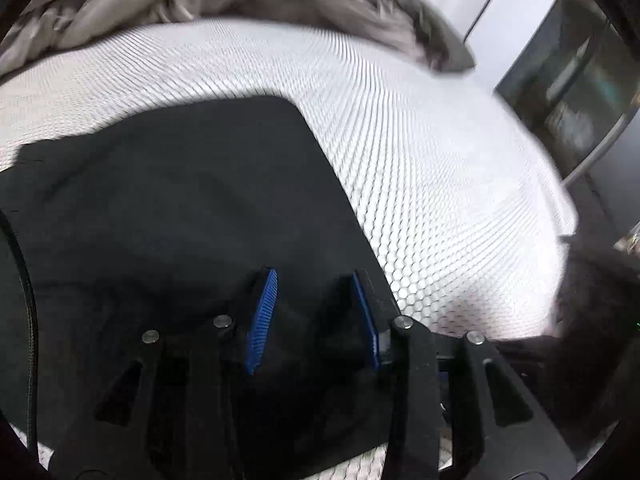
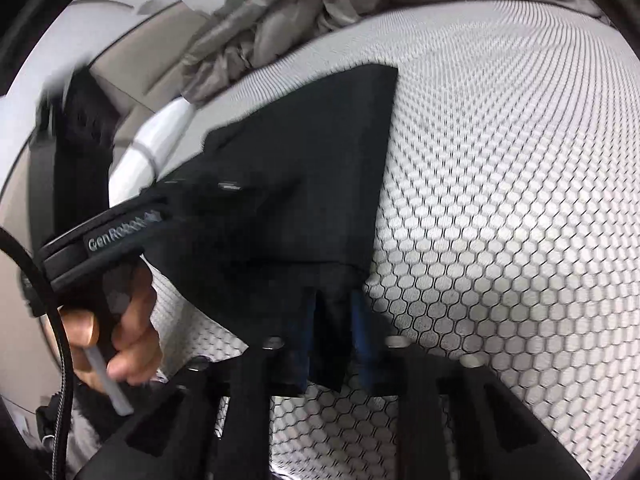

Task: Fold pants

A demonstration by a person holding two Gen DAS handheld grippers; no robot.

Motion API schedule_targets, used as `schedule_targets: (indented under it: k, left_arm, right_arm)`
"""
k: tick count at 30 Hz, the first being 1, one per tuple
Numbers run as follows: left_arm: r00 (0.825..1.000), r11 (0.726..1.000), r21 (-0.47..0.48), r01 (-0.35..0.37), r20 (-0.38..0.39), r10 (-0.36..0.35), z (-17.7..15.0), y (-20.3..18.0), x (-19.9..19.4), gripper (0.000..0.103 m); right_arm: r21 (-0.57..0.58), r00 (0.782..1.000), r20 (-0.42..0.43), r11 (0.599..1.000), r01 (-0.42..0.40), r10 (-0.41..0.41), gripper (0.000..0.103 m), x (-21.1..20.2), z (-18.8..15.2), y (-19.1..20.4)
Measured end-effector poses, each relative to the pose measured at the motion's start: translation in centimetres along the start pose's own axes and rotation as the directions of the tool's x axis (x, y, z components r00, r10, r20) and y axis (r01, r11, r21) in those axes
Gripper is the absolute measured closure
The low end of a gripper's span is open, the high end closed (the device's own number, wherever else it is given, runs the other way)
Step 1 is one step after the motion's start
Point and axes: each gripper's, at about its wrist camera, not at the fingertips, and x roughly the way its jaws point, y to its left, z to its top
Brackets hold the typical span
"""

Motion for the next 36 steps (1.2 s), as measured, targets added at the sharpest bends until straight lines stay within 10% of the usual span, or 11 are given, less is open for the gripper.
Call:
schedule_targets:
  k: [10, 17, 20, 23, 28, 31, 36]
  left_arm:
    - [0.997, 0.992, -0.12, -0.032, 0.06, 0.04, -0.2, 0.4, 0.2, 0.068]
    - [0.983, 0.992, -0.129, 0.01, 0.186, 0.014, -1.1, 1.6, -4.4, 0.065]
    - [0.982, 0.994, -0.107, -0.017, 0.185, 0.037, -2.1, 2.3, -5.1, 0.065]
    - [0.984, 0.992, -0.118, -0.04, 0.171, 0.06, -3.4, 4.9, -6.3, 0.065]
    - [0.967, 0.98, -0.167, -0.107, 0.213, 0.142, -6.1, 11.6, -10.7, 0.065]
    - [0.962, 0.977, -0.189, -0.101, 0.231, 0.144, -7.1, 14.1, -12.4, 0.063]
    - [0.976, 0.997, 0.035, -0.062, 0.21, 0.054, -8.4, 12.1, -11.6, 0.056]
  right_arm:
    - [-0.074, 0.995, -0.082, 0.995, -0.068, 0.062, 0.1, -0.7, -2.3, 0.9]
    - [-0.018, 0.991, 0.036, 0.992, -0.126, 0.126, 0.071, -5.1, -2.6, 0.1]
    - [0.062, 0.992, 0.079, 0.993, -0.103, 0.098, 0.071, -4.1, -1.8, -0.8]
    - [0.121, 0.991, 0.04, 0.984, -0.131, 0.127, 0.093, -2.2, -1.6, -2.0]
    - [-0.004, 0.996, -0.054, 0.997, -0.076, 0.076, 0.092, -2.3, -2.3, -1.2]
    - [-0.007, 0.998, 0.065, 1.0, 0.009, -0.009, 0.089, -4.7, -2.0, -1.0]
    - [-0.107, 0.96, 0.27, 0.989, 0.1, -0.068, 0.081, -4.2, -0.2, 3.2]
